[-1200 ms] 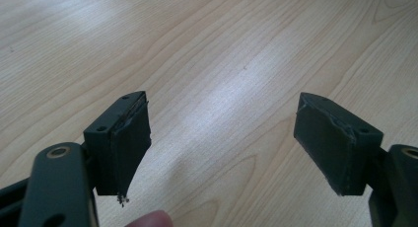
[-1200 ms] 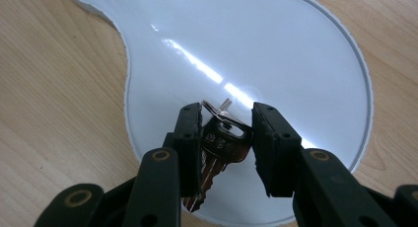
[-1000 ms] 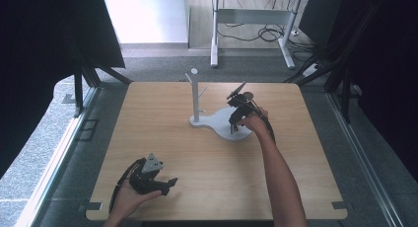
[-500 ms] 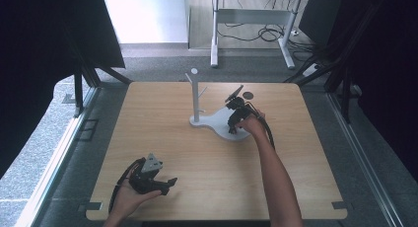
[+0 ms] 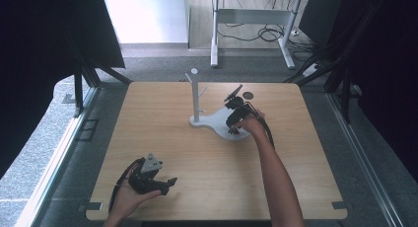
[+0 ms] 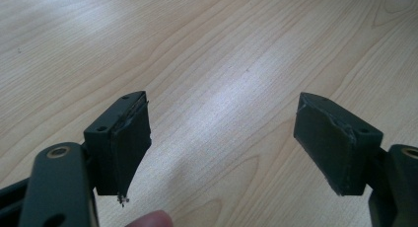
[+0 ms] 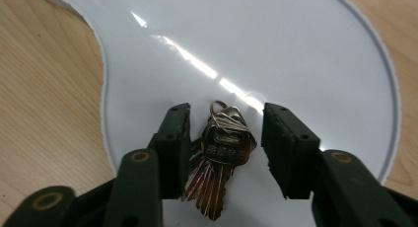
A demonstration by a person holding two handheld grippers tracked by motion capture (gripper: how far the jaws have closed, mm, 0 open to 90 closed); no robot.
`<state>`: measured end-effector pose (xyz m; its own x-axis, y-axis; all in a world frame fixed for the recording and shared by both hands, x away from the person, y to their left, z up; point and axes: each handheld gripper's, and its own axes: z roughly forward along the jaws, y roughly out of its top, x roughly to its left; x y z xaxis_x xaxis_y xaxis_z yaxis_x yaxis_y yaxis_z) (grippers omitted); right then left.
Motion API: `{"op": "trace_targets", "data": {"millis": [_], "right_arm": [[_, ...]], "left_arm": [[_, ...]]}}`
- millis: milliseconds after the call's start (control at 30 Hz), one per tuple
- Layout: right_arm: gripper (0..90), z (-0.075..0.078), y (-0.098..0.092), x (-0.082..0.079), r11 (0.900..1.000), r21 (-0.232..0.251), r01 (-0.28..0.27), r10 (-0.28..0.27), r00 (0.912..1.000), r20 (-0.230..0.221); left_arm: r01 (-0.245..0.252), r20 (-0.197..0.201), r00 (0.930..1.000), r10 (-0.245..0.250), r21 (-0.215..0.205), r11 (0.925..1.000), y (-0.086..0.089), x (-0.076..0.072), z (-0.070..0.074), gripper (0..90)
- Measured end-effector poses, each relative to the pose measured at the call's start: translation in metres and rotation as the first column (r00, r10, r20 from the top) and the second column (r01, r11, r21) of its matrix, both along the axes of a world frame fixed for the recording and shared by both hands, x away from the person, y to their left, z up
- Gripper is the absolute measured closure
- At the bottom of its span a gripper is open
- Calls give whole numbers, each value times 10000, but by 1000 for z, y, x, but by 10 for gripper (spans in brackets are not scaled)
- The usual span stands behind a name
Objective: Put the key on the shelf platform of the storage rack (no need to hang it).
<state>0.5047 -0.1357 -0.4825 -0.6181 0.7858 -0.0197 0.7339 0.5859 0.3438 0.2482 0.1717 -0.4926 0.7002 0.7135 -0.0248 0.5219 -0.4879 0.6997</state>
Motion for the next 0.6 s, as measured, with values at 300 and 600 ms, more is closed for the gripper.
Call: {"op": "trace_targets", "data": {"millis": [300,600], "right_arm": [[448,18,-4,-13,9989,465,-69,51,9992,400],[416,27,-12,-32,9960,776,-440,378,9961,798]], "left_arm": [[13,-8,10000,-13,-186,9998,1,2,-1,223],[-126,149,9998,129,-194,9997,1,-1,1,225]]}}
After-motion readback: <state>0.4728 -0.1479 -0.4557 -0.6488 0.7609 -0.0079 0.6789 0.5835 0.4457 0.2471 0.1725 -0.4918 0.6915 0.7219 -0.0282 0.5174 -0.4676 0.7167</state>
